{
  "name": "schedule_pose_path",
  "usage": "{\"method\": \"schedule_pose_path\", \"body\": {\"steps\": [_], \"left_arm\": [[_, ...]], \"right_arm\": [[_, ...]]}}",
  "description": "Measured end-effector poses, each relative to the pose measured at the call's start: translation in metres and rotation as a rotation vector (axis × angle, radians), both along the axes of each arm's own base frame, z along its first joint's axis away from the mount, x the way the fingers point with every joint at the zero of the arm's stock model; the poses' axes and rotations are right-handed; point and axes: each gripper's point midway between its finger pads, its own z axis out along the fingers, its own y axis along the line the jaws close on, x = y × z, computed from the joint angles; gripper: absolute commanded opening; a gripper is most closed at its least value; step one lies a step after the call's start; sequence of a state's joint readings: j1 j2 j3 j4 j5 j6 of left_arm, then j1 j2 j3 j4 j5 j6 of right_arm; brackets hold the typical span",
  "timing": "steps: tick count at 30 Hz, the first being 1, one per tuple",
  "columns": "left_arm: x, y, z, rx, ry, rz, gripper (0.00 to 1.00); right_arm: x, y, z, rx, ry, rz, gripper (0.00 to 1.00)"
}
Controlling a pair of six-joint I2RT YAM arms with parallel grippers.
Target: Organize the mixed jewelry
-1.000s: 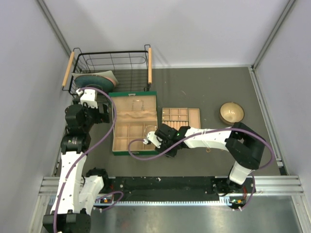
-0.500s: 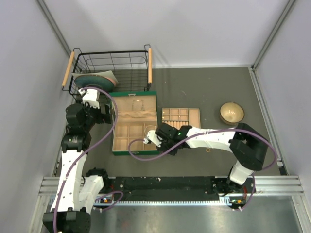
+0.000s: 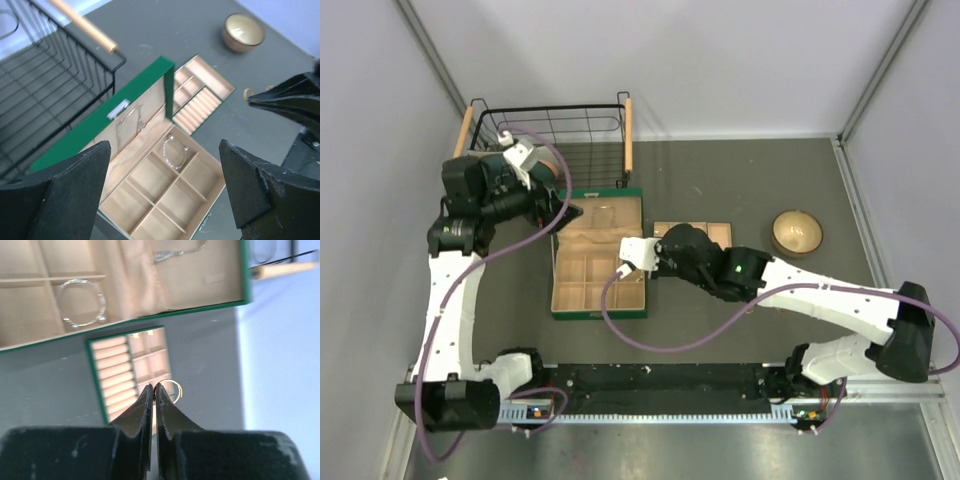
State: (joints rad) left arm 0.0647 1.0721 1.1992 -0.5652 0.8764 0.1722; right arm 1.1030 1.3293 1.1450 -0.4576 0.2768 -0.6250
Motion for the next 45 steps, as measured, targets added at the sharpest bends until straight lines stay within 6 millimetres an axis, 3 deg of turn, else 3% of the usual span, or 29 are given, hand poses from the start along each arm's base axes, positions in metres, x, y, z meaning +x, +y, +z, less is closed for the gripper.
{"method": "schedule_pose_path", "body": {"steps": [4,9,14,22,32,45], "left_arm": [[-0.007,-0.015,0.031,-0.011,-0.011,-0.107,0.94],[-0.022,-0.04,0.047,0.012,0.006,-0.232,0.93],[-0.031,-0.069,0.039,0.063,0.057,-0.339,0.9],[-0.035,-0.102,0.01,0.194,0.093,-0.405,0.85],[-0.03,-0.127,-0.012,0.31,0.071,-0.43,0.78],[-0.037,-0.149,-0.012,0.334,-0.006,-0.495,0.65]], "right_arm": [[0.01,0.001,0.022,-0.06,-0.237,0.03,0.0],[0.017,0.002,0.014,-0.183,-0.517,0.077,0.0],[0.008,0.011,0.013,-0.243,-0.738,0.14,0.0],[-0.003,0.026,0.065,-0.127,-0.989,0.1,0.0],[-0.011,0.028,0.056,-0.169,-1.068,0.117,0.0],[-0.009,0.025,0.045,-0.188,-1.025,0.104,0.0]]}}
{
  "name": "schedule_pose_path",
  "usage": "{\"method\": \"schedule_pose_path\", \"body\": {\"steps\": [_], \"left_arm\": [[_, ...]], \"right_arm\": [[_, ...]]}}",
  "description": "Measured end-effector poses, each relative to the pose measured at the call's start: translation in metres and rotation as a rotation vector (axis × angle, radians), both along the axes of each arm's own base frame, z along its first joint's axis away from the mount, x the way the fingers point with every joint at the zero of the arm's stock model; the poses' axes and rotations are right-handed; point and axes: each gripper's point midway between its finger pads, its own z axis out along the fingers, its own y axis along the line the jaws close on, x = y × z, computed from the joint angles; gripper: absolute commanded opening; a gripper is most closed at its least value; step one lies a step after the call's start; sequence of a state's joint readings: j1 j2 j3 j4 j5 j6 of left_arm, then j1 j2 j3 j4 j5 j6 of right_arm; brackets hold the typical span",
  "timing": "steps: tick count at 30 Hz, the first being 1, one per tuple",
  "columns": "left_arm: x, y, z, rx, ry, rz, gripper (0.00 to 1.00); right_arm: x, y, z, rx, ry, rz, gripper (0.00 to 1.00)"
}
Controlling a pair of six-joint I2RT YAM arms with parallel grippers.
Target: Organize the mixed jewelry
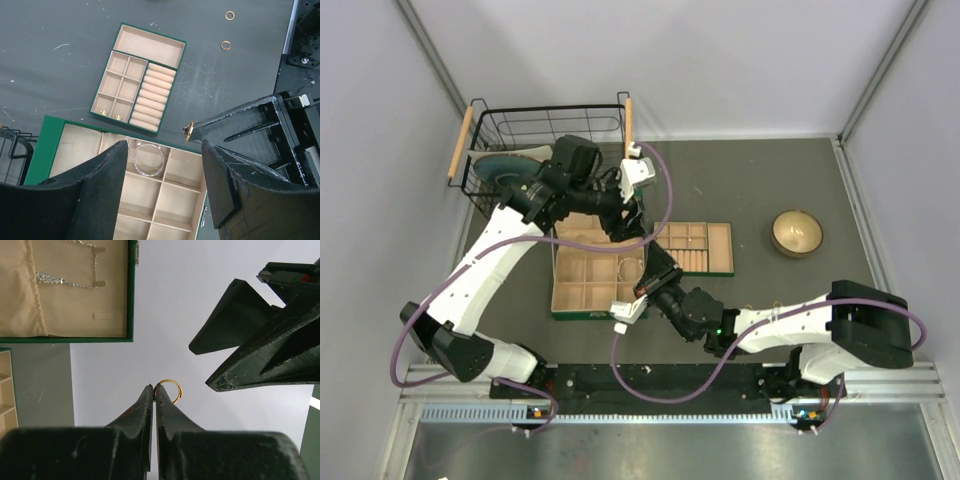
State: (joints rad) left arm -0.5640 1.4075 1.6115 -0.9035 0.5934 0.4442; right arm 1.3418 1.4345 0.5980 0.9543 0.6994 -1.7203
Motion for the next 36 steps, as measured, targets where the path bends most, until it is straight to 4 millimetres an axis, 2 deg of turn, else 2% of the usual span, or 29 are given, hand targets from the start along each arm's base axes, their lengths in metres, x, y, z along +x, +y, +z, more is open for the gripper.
{"method": "schedule_pose_path", "body": {"steps": [5,12,26,33,36], "left_arm": [[-0.004,-0.005,-0.005,0.009,-0.012,-0.032,0.62],[-0.008,-0.009,-0.017,0.031,-0.009,-0.065,0.56],[-0.003,-0.019,-0.032,0.06,-0.016,-0.097,0.45],[-0.003,-0.02,-0.034,0.067,-0.02,-0.103,0.33],[-0.003,-0.02,-0.034,0.07,-0.023,-0.11,0.24]], "right_arm": [[0.001,0.0,-0.006,-0.014,0.021,-0.006,0.0],[0.002,0.001,-0.005,-0.008,0.034,-0.01,0.0],[0.002,0.001,-0.009,-0.023,0.044,-0.012,0.0],[0.002,0.001,-0.01,-0.026,0.046,-0.015,0.0],[0.003,0.0,-0.01,-0.027,0.047,-0.018,0.0]]}}
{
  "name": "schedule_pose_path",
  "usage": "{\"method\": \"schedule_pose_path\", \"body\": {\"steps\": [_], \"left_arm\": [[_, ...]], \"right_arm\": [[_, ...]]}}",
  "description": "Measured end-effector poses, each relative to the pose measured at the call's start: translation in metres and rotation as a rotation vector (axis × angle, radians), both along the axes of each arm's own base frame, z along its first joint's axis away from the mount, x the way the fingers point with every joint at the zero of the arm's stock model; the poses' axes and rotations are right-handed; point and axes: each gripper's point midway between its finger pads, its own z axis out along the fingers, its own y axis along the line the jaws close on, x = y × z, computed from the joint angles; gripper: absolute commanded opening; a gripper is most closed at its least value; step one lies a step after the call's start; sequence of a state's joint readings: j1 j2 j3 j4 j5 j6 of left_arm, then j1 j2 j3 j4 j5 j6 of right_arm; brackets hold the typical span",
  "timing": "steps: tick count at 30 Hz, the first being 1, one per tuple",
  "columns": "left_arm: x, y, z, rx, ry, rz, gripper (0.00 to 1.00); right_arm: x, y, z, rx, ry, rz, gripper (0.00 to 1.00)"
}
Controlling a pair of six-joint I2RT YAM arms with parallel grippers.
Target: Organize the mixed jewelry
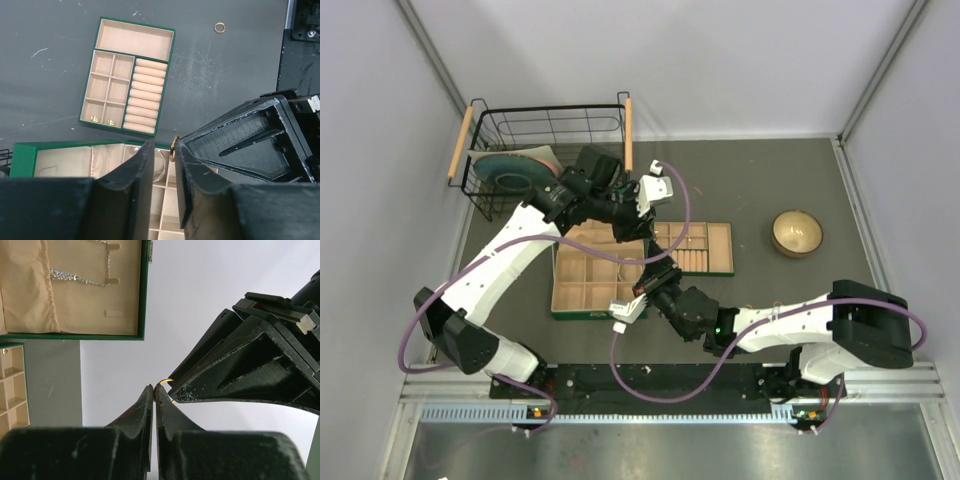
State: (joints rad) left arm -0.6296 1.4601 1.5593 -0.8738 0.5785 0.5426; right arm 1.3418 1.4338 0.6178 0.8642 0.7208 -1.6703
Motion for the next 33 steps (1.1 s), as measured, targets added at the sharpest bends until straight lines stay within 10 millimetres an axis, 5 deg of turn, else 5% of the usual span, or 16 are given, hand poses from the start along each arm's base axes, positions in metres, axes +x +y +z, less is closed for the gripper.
{"method": "schedule_pose_path", "body": {"steps": [3,8,15,20,28,33], "left_arm": [[-0.002,0.0,0.0,0.001,0.001,-0.008,0.0],[-0.005,0.0,-0.002,0.006,0.01,-0.017,0.0],[-0.003,0.0,-0.004,0.007,0.009,-0.012,0.0],[0.007,0.0,0.002,-0.013,-0.006,0.042,0.0],[0.037,0.01,0.037,-0.166,-0.002,0.19,0.0],[0.065,0.024,0.062,-0.297,0.023,0.301,0.0]], "right_arm": [[0.0,0.0,0.0,0.003,0.003,-0.001,0.0],[0.0,-0.001,-0.001,0.0,0.006,-0.004,0.0],[0.001,-0.001,-0.004,0.005,0.018,-0.008,0.39],[0.0,-0.005,-0.003,0.038,0.056,-0.016,0.47],[0.002,-0.01,0.026,0.23,0.235,-0.025,0.46],[0.017,-0.017,0.067,0.43,0.458,-0.034,0.46]]}}
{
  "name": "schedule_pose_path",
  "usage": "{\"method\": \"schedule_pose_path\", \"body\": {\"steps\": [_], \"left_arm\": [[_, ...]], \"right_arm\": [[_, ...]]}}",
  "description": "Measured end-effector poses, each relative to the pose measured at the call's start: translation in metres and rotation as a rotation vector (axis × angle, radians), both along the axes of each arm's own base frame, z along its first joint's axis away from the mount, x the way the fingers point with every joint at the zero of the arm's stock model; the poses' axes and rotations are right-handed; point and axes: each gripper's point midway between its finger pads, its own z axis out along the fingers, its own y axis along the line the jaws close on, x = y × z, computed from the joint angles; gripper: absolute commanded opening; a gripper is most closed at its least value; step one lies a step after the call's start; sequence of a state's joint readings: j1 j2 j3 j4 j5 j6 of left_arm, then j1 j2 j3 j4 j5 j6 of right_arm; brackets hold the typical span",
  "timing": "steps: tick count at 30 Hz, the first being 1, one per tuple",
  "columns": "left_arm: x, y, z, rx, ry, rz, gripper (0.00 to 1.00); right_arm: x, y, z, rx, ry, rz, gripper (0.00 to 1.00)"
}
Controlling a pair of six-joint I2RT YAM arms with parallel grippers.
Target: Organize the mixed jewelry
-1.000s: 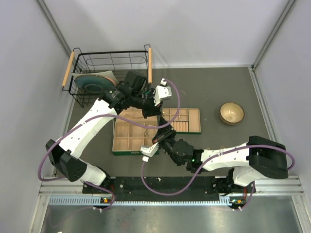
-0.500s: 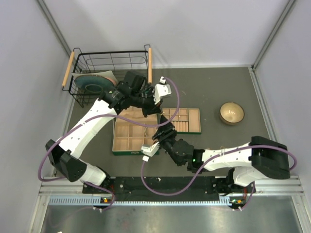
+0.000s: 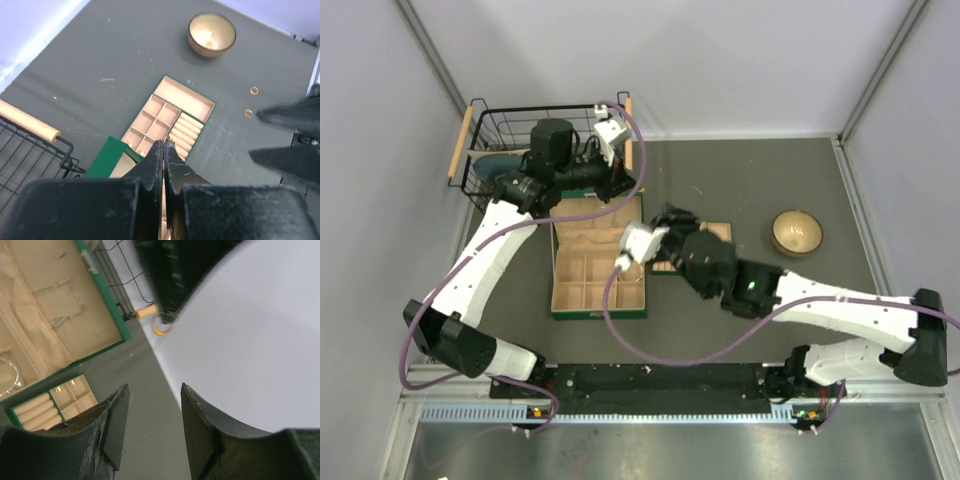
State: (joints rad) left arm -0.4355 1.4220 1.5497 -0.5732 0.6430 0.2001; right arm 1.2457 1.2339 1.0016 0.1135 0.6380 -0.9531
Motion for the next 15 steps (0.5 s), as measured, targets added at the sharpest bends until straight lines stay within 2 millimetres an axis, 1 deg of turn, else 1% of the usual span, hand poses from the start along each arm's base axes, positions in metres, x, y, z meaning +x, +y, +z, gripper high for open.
{"method": "schedule_pose_path", "body": {"steps": [1,3,4,6,8,9,11,15], "left_arm": [[0.004,0.001,0.006,-0.026,-0.003,0.013,0.0],[0.005,0.001,0.015,-0.073,-0.007,0.022,0.0],[0.002,0.0,0.02,-0.102,-0.013,0.019,0.0],[-0.004,-0.001,0.028,-0.148,-0.009,0.014,0.0],[-0.011,-0.001,0.036,-0.204,-0.005,0.007,0.0],[-0.014,-0.001,0.038,-0.228,0.0,0.003,0.0],[-0.018,0.0,0.044,-0.279,0.012,0.005,0.0],[-0.022,0.0,0.049,-0.361,0.053,0.009,0.0]], "right_arm": [[0.004,-0.004,0.011,0.047,0.051,-0.003,0.46],[0.015,-0.016,0.033,0.151,0.14,-0.006,0.46],[0.02,-0.027,0.047,0.215,0.191,-0.014,0.46],[0.026,-0.043,0.065,0.313,0.259,-0.011,0.47],[0.027,-0.056,0.079,0.405,0.335,0.014,0.46],[0.026,-0.061,0.083,0.442,0.371,0.028,0.46],[0.021,-0.067,0.083,0.5,0.459,0.075,0.45],[0.017,-0.069,0.07,0.585,0.661,0.155,0.45]]}}
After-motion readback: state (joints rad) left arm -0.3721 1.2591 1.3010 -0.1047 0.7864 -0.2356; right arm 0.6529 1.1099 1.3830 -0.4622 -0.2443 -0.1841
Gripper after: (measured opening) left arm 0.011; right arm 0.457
